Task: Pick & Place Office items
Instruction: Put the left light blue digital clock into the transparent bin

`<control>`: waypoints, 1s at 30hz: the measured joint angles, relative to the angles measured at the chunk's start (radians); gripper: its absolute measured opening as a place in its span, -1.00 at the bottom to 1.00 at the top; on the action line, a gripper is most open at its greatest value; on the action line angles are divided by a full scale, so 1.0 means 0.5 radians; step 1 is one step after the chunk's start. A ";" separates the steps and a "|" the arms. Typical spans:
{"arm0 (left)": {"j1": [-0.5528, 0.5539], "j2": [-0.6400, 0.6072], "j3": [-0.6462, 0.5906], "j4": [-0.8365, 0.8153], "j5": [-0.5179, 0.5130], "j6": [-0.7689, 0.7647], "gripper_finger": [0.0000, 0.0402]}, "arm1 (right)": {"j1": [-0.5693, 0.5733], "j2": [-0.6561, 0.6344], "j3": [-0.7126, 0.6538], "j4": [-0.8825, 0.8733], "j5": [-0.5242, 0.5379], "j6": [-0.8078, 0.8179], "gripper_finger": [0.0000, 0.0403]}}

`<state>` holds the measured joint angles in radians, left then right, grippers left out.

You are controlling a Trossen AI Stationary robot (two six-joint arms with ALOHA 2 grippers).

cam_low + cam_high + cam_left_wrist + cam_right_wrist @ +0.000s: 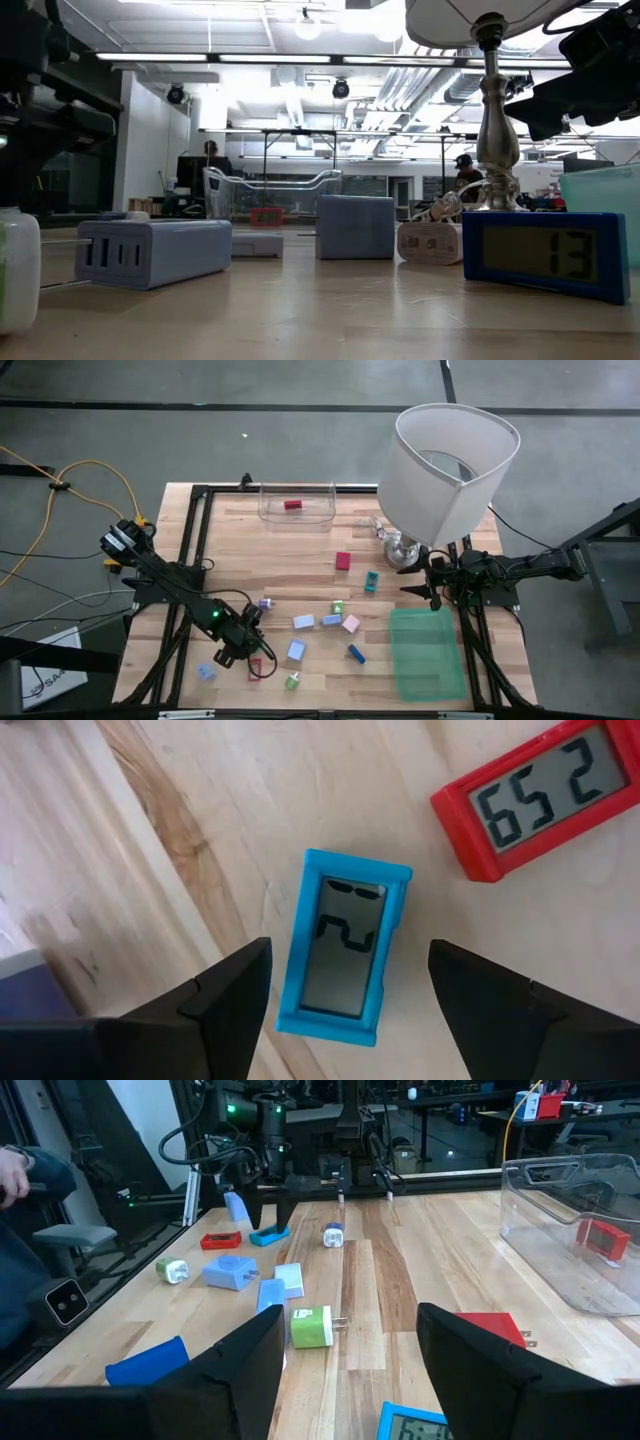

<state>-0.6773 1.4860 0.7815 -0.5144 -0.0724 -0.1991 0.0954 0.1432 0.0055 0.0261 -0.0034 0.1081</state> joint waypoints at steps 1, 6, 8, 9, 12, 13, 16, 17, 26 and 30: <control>0.000 0.000 0.000 -0.001 -0.018 0.000 0.31 | 0.000 -0.001 0.000 0.000 0.000 0.000 0.07; -0.005 0.033 -0.019 -0.003 -0.023 -0.032 0.31 | 0.000 -0.001 0.000 0.000 0.000 0.000 0.07; -0.005 0.060 -0.021 0.002 -0.019 -0.063 0.31 | 0.000 -0.001 0.000 0.000 0.000 0.000 0.07; -0.005 0.067 -0.020 0.006 -0.016 -0.069 0.31 | 0.000 0.000 0.000 0.000 0.000 0.000 0.07; -0.013 0.072 -0.020 0.012 -0.018 -0.070 0.31 | 0.000 -0.001 0.000 0.000 0.000 0.001 0.07; -0.013 0.072 -0.020 0.012 -0.022 -0.068 0.31 | 0.000 -0.001 0.000 0.000 0.000 0.000 0.07; -0.013 0.072 -0.020 0.011 -0.021 -0.069 0.29 | 0.000 -0.001 0.000 0.000 0.000 0.000 0.07; -0.013 0.072 -0.020 0.010 -0.020 -0.070 0.28 | 0.000 -0.001 0.000 0.000 0.000 0.000 0.07; -0.013 0.073 -0.020 0.010 -0.007 -0.075 0.01 | 0.000 0.000 0.000 0.000 0.000 0.000 0.07; -0.013 0.073 -0.020 0.008 0.003 -0.074 -0.17 | 0.000 -0.001 0.000 0.000 0.000 0.000 0.07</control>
<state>-0.6838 1.5227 0.7715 -0.5106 -0.0711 -0.2362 0.0956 0.1429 0.0055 0.0261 -0.0032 0.1081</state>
